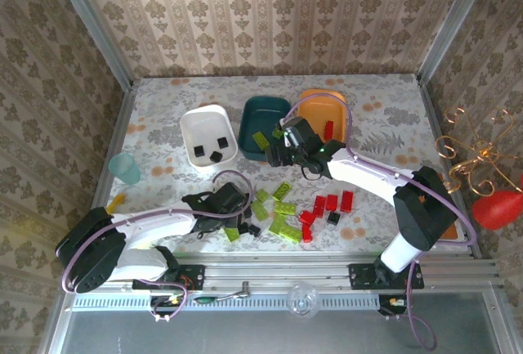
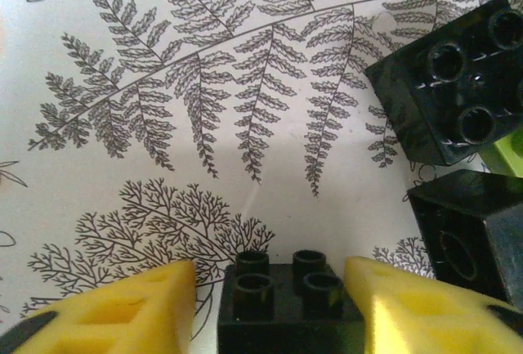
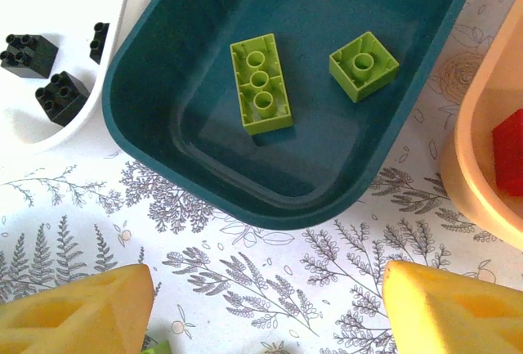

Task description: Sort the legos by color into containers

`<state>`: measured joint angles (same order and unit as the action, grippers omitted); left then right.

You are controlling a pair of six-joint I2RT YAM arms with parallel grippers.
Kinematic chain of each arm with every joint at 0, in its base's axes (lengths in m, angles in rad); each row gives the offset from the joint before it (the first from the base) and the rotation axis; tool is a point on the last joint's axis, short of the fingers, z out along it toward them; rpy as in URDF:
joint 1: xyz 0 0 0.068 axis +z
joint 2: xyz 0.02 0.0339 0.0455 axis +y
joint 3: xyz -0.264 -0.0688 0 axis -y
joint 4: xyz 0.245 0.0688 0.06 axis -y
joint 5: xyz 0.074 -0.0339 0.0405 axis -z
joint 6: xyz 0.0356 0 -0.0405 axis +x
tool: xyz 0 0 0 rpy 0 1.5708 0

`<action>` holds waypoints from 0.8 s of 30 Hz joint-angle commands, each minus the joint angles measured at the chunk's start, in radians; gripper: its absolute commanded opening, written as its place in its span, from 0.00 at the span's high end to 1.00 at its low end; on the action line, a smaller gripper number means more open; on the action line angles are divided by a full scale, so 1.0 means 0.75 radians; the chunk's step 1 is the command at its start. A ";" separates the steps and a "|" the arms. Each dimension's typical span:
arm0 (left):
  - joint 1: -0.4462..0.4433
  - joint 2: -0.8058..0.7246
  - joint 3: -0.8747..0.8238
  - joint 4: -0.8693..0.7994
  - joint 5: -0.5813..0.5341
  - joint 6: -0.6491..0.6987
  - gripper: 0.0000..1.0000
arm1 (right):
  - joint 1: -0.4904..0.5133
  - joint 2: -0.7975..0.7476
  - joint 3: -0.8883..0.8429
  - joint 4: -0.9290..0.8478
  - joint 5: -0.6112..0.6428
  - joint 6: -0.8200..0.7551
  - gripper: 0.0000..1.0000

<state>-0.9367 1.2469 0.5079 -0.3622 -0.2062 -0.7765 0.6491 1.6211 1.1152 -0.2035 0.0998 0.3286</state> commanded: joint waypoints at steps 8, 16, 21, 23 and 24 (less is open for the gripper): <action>0.049 -0.057 -0.004 0.095 0.045 0.006 0.65 | -0.008 -0.092 -0.071 0.031 0.049 0.029 0.25; 0.389 -0.245 0.234 0.074 0.207 0.164 0.66 | -0.008 -0.201 -0.183 0.048 0.063 0.098 0.24; 0.627 -0.052 0.463 0.090 0.270 0.281 0.65 | -0.009 -0.254 -0.252 0.029 0.058 0.133 0.24; 0.715 0.065 0.528 0.112 0.287 0.309 0.65 | -0.008 -0.276 -0.278 0.012 0.051 0.143 0.24; 0.743 0.125 0.558 0.131 0.293 0.319 0.65 | -0.008 -0.290 -0.292 0.002 0.049 0.151 0.24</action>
<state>-0.4358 1.2415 0.8902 -0.2626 -0.0284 -0.6086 0.6476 1.4464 0.9218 -0.1825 0.1238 0.4053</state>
